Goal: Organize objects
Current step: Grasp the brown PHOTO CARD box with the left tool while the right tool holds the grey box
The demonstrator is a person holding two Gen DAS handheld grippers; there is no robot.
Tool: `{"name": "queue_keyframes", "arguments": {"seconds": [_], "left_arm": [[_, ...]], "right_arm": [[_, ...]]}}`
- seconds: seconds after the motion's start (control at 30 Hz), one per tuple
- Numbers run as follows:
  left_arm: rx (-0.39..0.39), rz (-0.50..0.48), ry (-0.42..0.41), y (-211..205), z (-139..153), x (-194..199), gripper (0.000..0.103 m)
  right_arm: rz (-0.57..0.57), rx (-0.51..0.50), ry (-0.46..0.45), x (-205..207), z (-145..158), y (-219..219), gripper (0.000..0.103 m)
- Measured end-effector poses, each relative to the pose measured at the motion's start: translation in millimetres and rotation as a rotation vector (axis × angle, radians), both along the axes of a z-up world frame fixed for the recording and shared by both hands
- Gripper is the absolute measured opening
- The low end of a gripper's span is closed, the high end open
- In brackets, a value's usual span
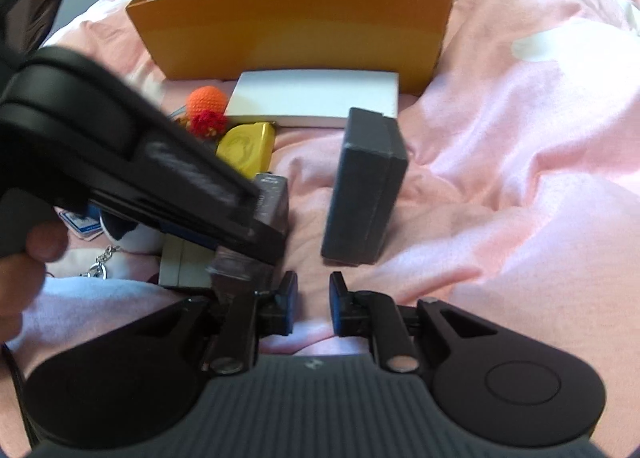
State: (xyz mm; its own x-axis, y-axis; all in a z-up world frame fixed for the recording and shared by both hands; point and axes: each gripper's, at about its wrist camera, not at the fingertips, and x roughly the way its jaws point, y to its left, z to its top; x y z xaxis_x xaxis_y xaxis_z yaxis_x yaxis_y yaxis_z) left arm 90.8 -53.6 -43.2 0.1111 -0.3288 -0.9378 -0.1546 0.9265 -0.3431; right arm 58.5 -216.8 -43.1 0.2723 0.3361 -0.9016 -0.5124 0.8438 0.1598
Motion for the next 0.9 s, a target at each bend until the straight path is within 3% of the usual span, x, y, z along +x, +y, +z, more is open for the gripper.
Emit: {"name": "queue_keyframes", "arguments": {"seconds": [0.2,0.33,0.47,0.53,0.77,0.9], "left_arm": [[-0.020,-0.021,-0.086,9.3,17.8,-3.8,0.027],[0.023,-0.062,-0.216,10.0,41.2,-5.4,0.026],[0.079,-0.085,-0.299,12.1,50.0,6.5,0.025],[0.080,-0.094,-0.319,13.5,44.8,14.4,0.025],[0.043,-0.087,-0.281,22.6,20.4,25.9,0.026],[0.052,-0.137,-0.221,22.3,19.4,38.0,0.026]], "right_arm": [[-0.007,0.007,-0.036,12.1,25.2,-8.8,0.026],[0.012,0.036,-0.075,22.0,52.4,-10.7,0.028],[0.006,0.065,-0.096,46.8,66.6,-13.4,0.037],[-0.004,0.074,-0.058,63.9,65.8,-12.8,0.038],[-0.064,0.103,0.236,116.9,26.5,-11.4,0.042],[-0.043,0.087,0.297,120.9,16.0,-7.6,0.042]]}}
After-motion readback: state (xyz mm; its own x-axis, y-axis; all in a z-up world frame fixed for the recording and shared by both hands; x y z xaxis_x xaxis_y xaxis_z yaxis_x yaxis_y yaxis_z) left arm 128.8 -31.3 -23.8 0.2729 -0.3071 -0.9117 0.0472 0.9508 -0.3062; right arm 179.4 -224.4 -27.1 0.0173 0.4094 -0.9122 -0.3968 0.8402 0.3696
